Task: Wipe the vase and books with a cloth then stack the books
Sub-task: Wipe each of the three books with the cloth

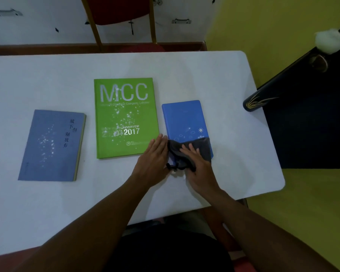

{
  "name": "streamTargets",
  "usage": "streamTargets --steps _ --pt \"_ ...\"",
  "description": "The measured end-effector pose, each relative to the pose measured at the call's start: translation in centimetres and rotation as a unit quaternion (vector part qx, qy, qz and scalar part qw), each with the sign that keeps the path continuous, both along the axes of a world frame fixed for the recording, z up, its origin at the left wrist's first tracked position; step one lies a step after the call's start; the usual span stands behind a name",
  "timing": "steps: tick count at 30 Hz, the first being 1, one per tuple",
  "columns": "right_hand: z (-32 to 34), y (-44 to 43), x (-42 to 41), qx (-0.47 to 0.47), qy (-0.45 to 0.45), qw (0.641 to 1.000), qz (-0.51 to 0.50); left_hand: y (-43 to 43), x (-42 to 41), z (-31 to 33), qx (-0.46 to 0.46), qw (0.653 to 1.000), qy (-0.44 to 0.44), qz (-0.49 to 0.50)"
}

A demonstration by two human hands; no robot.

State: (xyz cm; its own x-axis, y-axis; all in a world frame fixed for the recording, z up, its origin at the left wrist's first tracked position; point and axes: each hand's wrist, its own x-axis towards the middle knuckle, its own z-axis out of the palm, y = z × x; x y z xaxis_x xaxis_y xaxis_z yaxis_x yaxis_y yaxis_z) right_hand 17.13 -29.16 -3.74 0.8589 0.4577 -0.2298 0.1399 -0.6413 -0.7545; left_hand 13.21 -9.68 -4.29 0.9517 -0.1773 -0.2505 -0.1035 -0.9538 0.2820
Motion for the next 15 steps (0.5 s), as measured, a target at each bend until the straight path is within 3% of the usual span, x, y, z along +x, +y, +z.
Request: streamTargets --steps 2,6,12,15 --pt "0.1 0.2 -0.4 0.007 0.016 0.999 -0.048 1.4 -1.0 0.1 -0.03 0.999 -0.021 -0.008" --pt "-0.2 -0.6 -0.2 -0.028 -0.025 0.998 -0.051 3.5 -2.9 0.3 -0.051 0.997 -0.056 -0.025" --pt "-1.0 1.1 -2.4 -0.071 -0.083 0.984 -0.142 1.5 -2.6 0.0 -0.004 0.992 -0.078 -0.101" --pt "-1.3 2.5 -3.8 -0.046 -0.057 0.991 -0.112 0.3 -2.0 -0.1 0.027 0.991 -0.065 -0.117"
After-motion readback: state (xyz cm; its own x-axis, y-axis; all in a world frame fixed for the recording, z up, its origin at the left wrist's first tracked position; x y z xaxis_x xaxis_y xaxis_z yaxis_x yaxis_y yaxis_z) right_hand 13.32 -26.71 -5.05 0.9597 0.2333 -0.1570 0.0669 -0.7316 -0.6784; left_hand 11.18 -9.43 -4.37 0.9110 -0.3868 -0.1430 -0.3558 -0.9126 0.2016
